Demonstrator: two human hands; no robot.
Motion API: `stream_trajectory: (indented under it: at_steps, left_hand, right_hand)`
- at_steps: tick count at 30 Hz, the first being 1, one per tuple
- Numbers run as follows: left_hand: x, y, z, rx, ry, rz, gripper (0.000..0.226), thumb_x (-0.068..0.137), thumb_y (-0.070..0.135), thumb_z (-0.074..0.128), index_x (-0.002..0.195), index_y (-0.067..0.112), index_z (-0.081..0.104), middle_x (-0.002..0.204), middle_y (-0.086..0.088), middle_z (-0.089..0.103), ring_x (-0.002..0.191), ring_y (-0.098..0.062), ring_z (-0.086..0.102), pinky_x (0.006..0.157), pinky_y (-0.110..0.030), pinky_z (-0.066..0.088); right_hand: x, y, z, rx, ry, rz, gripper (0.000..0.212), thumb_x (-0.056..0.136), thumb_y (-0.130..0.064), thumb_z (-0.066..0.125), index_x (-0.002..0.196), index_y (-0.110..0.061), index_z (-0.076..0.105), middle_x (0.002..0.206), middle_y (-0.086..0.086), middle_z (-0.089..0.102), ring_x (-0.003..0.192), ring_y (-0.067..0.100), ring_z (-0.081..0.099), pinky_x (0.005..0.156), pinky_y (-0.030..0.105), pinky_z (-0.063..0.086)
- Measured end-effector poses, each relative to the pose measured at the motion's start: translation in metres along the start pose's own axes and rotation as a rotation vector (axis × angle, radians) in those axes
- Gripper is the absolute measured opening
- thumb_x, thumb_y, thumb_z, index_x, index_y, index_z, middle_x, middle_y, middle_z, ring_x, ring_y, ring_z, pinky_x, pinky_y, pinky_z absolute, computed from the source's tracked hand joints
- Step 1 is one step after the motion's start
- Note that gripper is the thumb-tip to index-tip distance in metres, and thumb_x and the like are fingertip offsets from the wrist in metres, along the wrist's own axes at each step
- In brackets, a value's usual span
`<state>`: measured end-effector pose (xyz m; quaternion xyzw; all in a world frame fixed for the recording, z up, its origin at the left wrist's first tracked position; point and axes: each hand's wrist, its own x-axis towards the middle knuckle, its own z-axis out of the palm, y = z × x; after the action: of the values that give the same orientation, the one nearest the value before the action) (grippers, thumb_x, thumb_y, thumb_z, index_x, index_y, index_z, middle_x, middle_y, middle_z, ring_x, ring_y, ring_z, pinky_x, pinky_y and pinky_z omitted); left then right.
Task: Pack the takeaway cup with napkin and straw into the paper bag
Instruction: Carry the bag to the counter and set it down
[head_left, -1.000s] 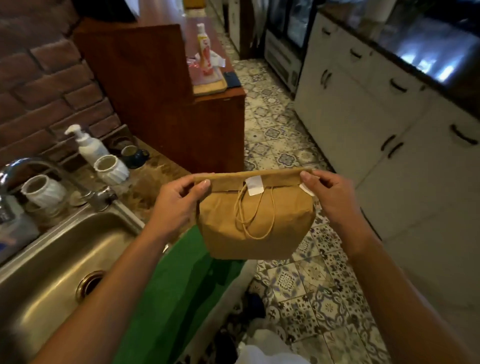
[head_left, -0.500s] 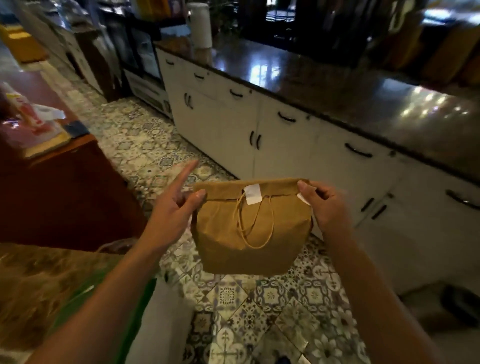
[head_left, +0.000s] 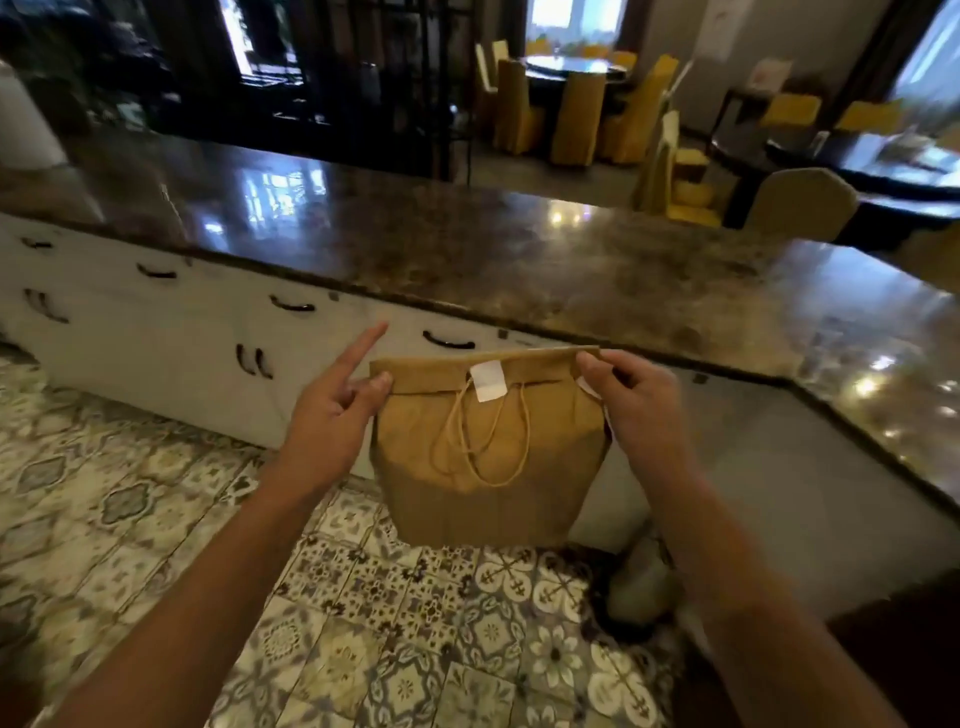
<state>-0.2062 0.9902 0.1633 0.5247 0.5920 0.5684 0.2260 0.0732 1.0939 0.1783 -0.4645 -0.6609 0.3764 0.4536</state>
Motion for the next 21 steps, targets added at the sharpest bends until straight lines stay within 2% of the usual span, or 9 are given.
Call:
stream_trajectory:
  at_steps: [3,6,7,9,10,12,14,18,21]
  left_hand:
    - [0.052,-0.017,0.040,-0.003,-0.072,0.026,0.061,0.102,0.017,0.058,0.135,0.068,0.046,0.073,-0.013,0.060,0.072,-0.017,0.054,0.072,-0.024,0.049]
    - [0.107,-0.032,0.076,-0.009,-0.115,0.055,0.060,0.101,0.016,0.059,0.140,0.059,0.045,0.061,-0.003,0.044,0.060,-0.009,0.043,0.063,-0.021,0.044]
    - [0.126,-0.034,0.086,-0.023,-0.135,0.058,0.060,0.101,0.016,0.059,0.138,0.061,0.045,0.060,-0.003,0.045,0.060,-0.008,0.046,0.062,-0.020,0.047]
    - [0.165,-0.039,0.105,-0.060,-0.206,0.064,0.057,0.102,0.016,0.059,0.133,0.063,0.050,0.068,-0.012,0.064,0.069,-0.014,0.061,0.071,-0.026,0.055]
    - [0.185,-0.041,0.114,-0.081,-0.239,0.076,0.054,0.102,0.014,0.058,0.127,0.061,0.056,0.077,-0.009,0.072,0.075,-0.012,0.066,0.073,-0.026,0.056]
    - [0.225,-0.045,0.130,-0.110,-0.269,0.100,0.051,0.100,0.008,0.058,0.104,0.057,0.069,0.090,0.013,0.076,0.081,0.001,0.068,0.071,-0.019,0.056]
    - [0.264,-0.045,0.143,-0.118,-0.312,0.093,0.047,0.100,0.007,0.059,0.089,0.051,0.072,0.090,0.018,0.074,0.077,0.005,0.067,0.063,-0.013,0.051]
    - [0.324,-0.042,0.171,-0.151,-0.363,0.078,0.028,0.100,0.009,0.059,0.097,0.034,0.072,0.102,0.007,0.072,0.085,0.001,0.067,0.067,-0.011,0.050]
    - [0.359,-0.046,0.194,-0.164,-0.400,0.099,0.026,0.100,0.007,0.058,0.102,0.028,0.072,0.105,0.009,0.073,0.090,0.003,0.068,0.073,-0.011,0.050]
  right_hand:
    - [0.034,0.021,-0.025,0.007,0.110,0.008,0.022,0.098,-0.031,0.068,0.110,-0.018,0.080,0.095,-0.004,0.080,0.093,0.011,0.075,0.091,0.046,0.060]
    - [0.071,0.040,-0.038,0.073,0.175,0.026,0.023,0.098,-0.025,0.069,0.120,-0.021,0.077,0.103,-0.004,0.080,0.098,0.011,0.075,0.092,0.039,0.062]
    - [0.084,0.046,-0.040,0.095,0.194,0.023,0.025,0.098,-0.024,0.069,0.122,-0.024,0.077,0.104,-0.003,0.080,0.100,0.013,0.075,0.091,0.038,0.062]
    - [0.114,0.056,-0.042,0.084,0.246,-0.004,0.024,0.098,-0.022,0.069,0.120,-0.027,0.077,0.103,-0.004,0.079,0.099,0.015,0.076,0.088,0.035,0.062]
    - [0.129,0.059,-0.043,0.068,0.278,-0.022,0.022,0.098,-0.019,0.070,0.117,-0.028,0.077,0.100,-0.006,0.079,0.097,0.014,0.076,0.088,0.034,0.062]
    - [0.159,0.063,-0.047,0.037,0.345,-0.069,0.022,0.097,-0.015,0.070,0.109,-0.031,0.078,0.092,-0.014,0.078,0.090,0.010,0.075,0.083,0.031,0.062]
    - [0.187,0.063,-0.051,0.004,0.390,-0.098,0.025,0.097,-0.015,0.071,0.104,-0.038,0.077,0.086,-0.017,0.077,0.082,0.008,0.073,0.077,0.027,0.059]
    - [0.235,0.070,-0.062,-0.016,0.430,-0.116,0.019,0.095,-0.029,0.071,0.103,-0.044,0.077,0.087,-0.005,0.075,0.084,0.033,0.072,0.077,0.044,0.060]
    - [0.267,0.084,-0.073,-0.024,0.428,-0.107,0.018,0.097,-0.022,0.070,0.107,-0.035,0.077,0.089,-0.002,0.076,0.085,0.028,0.071,0.080,0.045,0.060]
